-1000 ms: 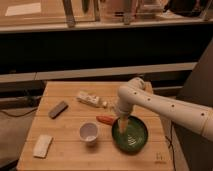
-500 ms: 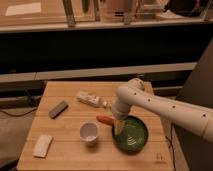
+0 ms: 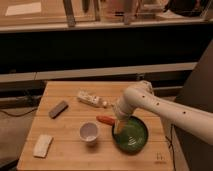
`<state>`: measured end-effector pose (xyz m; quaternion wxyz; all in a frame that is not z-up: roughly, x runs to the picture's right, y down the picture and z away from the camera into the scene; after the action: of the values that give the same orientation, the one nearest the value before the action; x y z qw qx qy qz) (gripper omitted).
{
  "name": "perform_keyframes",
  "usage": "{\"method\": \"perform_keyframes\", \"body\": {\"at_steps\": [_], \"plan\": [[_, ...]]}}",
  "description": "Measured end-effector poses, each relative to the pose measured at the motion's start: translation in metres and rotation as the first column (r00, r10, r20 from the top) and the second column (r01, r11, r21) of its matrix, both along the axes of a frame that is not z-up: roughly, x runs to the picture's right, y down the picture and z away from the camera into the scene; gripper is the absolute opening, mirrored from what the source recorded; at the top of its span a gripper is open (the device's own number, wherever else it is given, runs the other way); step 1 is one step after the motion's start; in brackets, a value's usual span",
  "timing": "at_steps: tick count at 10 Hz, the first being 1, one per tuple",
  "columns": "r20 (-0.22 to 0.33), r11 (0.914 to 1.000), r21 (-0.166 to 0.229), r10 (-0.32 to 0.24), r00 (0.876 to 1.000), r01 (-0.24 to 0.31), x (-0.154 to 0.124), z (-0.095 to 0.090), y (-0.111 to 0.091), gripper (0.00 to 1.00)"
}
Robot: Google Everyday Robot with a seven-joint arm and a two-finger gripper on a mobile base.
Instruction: Place the pepper in the ceramic cup
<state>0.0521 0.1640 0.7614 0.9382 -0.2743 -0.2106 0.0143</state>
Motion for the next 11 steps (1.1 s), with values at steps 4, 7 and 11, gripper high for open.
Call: {"method": "perform_keyframes", "body": {"at_steps": [4,7,11], "plan": [[-0.047,0.9897,0.040,0.139,0.989,-0.138,0.014,-0.003,-0.009,0.80],[-0.080,0.9794,0.057,0.198,0.977,-0.194,0.015,0.001,-0.014,0.80],[-0.095,0.9745,0.041,0.224,0.970,-0.221,0.009,0.001,-0.017,0.80]]}}
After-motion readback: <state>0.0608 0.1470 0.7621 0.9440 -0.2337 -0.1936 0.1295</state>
